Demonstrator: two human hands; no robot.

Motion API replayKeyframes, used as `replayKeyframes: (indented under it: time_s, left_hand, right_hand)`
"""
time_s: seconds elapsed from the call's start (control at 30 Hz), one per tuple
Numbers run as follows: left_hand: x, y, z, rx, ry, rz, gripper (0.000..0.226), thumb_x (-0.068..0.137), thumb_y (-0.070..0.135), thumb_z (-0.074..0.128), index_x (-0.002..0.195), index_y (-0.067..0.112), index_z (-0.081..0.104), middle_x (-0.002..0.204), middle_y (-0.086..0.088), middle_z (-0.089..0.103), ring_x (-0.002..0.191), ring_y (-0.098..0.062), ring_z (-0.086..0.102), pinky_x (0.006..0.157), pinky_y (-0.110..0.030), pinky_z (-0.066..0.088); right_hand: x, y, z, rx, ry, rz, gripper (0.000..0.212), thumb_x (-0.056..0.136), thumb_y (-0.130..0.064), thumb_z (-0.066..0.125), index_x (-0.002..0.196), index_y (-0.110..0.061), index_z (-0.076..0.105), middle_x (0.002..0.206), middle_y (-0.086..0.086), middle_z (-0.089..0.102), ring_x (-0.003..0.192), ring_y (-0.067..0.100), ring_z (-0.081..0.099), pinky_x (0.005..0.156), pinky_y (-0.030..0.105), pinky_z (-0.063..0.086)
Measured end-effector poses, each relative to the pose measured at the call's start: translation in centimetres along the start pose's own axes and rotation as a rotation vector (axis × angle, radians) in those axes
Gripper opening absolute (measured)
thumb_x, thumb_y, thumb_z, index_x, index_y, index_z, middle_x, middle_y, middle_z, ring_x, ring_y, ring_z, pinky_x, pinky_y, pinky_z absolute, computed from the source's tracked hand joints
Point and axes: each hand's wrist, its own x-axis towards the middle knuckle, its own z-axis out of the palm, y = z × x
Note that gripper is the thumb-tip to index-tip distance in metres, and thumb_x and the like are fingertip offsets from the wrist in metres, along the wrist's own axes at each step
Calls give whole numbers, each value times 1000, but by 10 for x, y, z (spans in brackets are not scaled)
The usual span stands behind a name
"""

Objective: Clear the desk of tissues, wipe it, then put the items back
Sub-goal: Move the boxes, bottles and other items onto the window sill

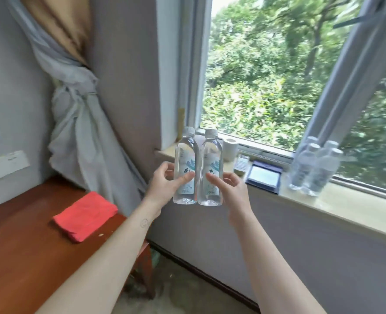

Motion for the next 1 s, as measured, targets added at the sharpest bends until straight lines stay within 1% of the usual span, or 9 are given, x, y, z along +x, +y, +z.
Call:
replayKeyframes:
  time_s: [0.13, 0.3, 0.37, 0.47, 0.6, 0.7, 0.77, 0.9, 1.0]
  left_hand:
    - [18, 8, 87, -21, -150, -3, 51, 71, 44, 85, 102, 12, 60, 101, -5, 72, 92, -19, 70, 78, -31, 55]
    - [36, 13, 185, -12, -288, 23, 82, 53, 63, 87, 112, 15, 58, 107, -2, 68, 94, -18, 68, 75, -26, 54]
    - [43, 13, 220, 1, -342, 32, 82, 52, 65, 87, 113, 18, 57, 109, 0, 66, 97, -15, 67, 75, -25, 53]
    - [56, 9, 271, 26, -387, 27, 71, 55, 63, 85, 107, 24, 58, 114, 2, 63, 103, -12, 63, 84, -30, 53]
    - [67, -1, 323, 13, -415, 9, 53, 73, 35, 86, 114, 20, 55, 113, 7, 62, 104, -4, 60, 74, -17, 45]
    - [74, -10, 347, 32, -404, 17, 54, 72, 31, 87, 115, 22, 55, 111, 11, 64, 107, -4, 59, 84, -24, 49]
    - [79, -17, 359, 37, -404, -2, 57, 72, 29, 87, 118, 24, 54, 113, 9, 64, 108, -9, 61, 90, -33, 52]
    - [85, -24, 374, 62, -391, -7, 58, 72, 23, 87, 118, 28, 52, 115, 10, 63, 110, -11, 61, 93, -37, 52]
    - [86, -25, 378, 69, -382, -3, 56, 74, 22, 86, 117, 28, 51, 112, 12, 62, 110, -11, 59, 94, -38, 51]
  right_hand:
    - [17, 0, -78, -22, 113, -12, 29, 75, -32, 82, 94, -18, 65, 90, -3, 71, 85, 12, 66, 67, 24, 45]
    - [43, 11, -166, -33, 243, -16, 30, 73, -29, 84, 95, -22, 63, 99, 0, 70, 95, 15, 67, 85, 33, 51]
    - [54, 16, -197, -17, 286, -13, 34, 73, -26, 84, 99, -20, 64, 102, 0, 71, 97, 17, 68, 90, 37, 52]
    - [71, 24, -240, -12, 340, -35, 35, 74, -19, 84, 102, -16, 64, 98, -1, 72, 94, 15, 69, 85, 32, 53]
    - [93, 38, -280, -24, 367, -46, 40, 74, -17, 84, 107, -14, 61, 103, -2, 71, 94, 9, 68, 76, 23, 51]
    - [108, 50, -300, -27, 360, -36, 42, 75, -13, 82, 111, -14, 60, 108, -3, 70, 91, 2, 68, 68, 15, 49]
    - [117, 60, -309, -31, 359, -18, 42, 75, -10, 82, 111, -15, 59, 109, -3, 70, 99, 8, 68, 73, 20, 51]
    - [134, 75, -322, -65, 366, -8, 45, 72, -10, 82, 109, -22, 60, 110, -5, 70, 108, 12, 65, 94, 43, 52]
    - [142, 81, -324, -96, 369, -8, 44, 71, -15, 83, 107, -28, 61, 109, -8, 70, 107, 9, 64, 96, 46, 51]
